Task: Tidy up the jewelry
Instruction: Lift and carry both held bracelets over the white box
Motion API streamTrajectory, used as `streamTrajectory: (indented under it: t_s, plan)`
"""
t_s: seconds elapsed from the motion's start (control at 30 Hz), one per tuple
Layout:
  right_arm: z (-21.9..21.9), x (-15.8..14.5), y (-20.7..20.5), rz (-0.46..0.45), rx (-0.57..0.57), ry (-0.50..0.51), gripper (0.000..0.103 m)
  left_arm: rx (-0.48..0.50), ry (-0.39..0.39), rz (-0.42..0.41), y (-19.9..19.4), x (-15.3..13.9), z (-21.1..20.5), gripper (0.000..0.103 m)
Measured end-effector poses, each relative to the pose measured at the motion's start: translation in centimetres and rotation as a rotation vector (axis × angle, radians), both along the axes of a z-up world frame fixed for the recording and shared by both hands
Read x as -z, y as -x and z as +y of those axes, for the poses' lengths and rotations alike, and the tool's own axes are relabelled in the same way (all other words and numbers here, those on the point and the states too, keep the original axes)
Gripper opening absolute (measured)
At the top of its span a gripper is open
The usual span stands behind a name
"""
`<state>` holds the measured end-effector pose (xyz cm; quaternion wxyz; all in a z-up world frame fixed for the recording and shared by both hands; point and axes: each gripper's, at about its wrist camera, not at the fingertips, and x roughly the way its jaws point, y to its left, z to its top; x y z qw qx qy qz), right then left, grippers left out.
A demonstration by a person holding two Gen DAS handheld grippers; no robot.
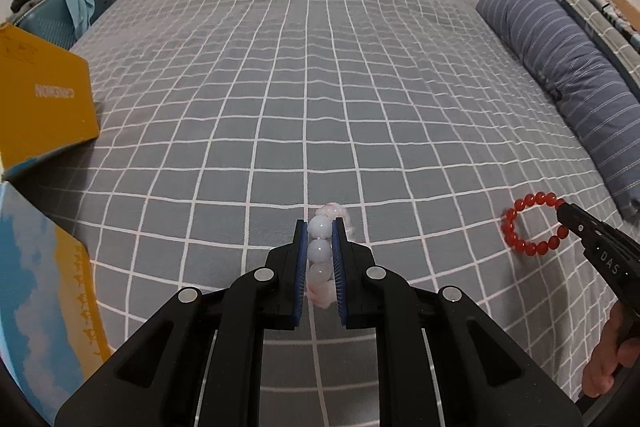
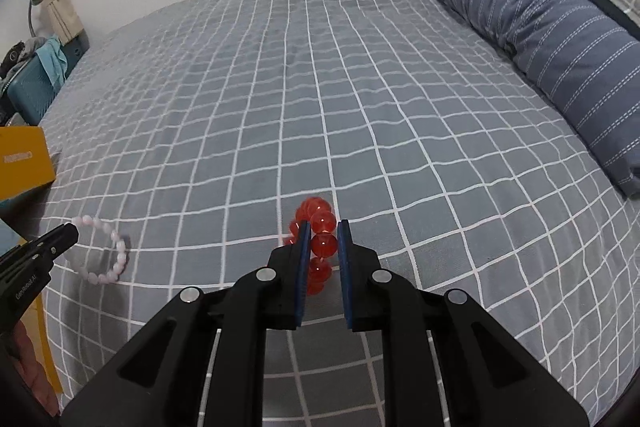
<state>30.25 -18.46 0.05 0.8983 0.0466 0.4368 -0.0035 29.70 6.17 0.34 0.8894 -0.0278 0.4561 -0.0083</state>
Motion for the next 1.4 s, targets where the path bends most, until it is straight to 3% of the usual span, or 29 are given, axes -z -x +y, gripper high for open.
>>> streamTrajectory:
  t_s: [0.23, 0.9, 1.4]
  plan:
    - [1.0, -2.1, 1.9, -0.034, -0.022, 0.022, 0.013, 0.007, 0.004, -0.027, 2.0, -2.0, 0.3, 0.011]
    - [3.3, -4.3, 6.2, -0.048, -0.05, 0.056, 0.013, 0.004, -0.016, -0.065, 7.2, -5.4, 0.9, 0.011]
    - [7.1, -8.3, 9.8, -0.101, -0.119, 0.077, 0.013, -0.012, -0.04, -0.108, 11.2, -9.1, 2.7, 0.012]
